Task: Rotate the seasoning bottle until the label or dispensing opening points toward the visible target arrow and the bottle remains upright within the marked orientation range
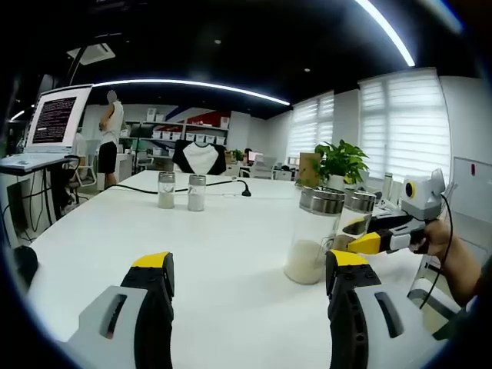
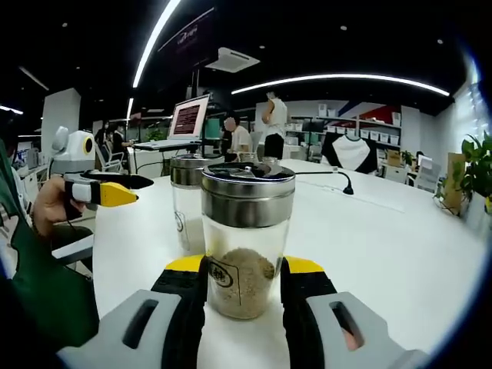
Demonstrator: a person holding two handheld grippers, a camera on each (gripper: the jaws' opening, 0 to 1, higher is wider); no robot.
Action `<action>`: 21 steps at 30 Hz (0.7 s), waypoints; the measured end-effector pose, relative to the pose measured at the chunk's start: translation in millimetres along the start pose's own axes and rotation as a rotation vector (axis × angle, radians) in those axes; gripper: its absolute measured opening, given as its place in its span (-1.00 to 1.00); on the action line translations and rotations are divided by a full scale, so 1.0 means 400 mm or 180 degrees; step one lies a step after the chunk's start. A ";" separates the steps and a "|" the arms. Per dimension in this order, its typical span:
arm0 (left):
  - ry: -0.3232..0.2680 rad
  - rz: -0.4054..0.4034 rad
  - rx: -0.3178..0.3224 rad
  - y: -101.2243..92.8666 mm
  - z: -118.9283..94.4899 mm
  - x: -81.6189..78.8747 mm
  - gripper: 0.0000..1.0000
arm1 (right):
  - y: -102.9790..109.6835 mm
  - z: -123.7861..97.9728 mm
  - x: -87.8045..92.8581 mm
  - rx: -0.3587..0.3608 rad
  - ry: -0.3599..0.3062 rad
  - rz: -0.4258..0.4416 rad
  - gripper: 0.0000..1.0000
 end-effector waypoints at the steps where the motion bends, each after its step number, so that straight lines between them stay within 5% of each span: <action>1: -0.0002 0.0001 -0.0002 0.000 0.000 0.000 0.71 | 0.000 0.000 0.000 0.0013 0.0003 0.0002 -0.28; 21: -0.0001 -0.0002 -0.0004 0.001 0.000 0.000 0.71 | 0.009 0.005 -0.003 0.0302 0.0108 0.0051 -0.28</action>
Point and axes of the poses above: the point that each gripper's makers call its tool centre point, and the gripper's own axes: z roughly forward along the fingers, y roughly to its left, x roughly out of its underside, the point moved 5 cm from there along -z, roughly backward along the fingers, and after that the axes turned 9 degrees about -z, right-handed, at the moved point
